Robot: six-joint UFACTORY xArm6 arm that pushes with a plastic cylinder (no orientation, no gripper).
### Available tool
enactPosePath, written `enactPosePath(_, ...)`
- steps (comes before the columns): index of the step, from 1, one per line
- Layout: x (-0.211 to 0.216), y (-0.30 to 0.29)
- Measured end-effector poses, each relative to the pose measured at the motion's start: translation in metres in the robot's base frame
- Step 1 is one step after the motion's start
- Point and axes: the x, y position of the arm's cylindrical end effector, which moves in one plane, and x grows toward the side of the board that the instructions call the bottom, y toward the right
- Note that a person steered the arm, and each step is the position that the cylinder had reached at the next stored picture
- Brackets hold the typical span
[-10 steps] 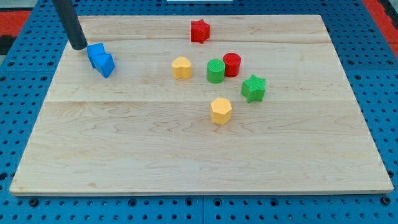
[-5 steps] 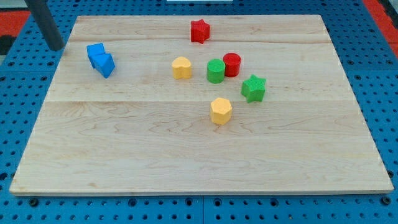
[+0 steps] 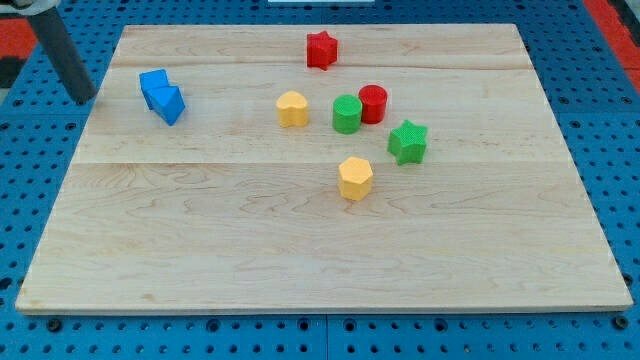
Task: Point your arm at blue triangle
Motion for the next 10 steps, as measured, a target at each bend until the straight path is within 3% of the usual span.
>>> enactPosePath(1, 0.047, 0.000)
enactPosePath(3, 0.087, 0.005)
enactPosePath(5, 0.127, 0.066)
enactPosePath(10, 0.133, 0.118)
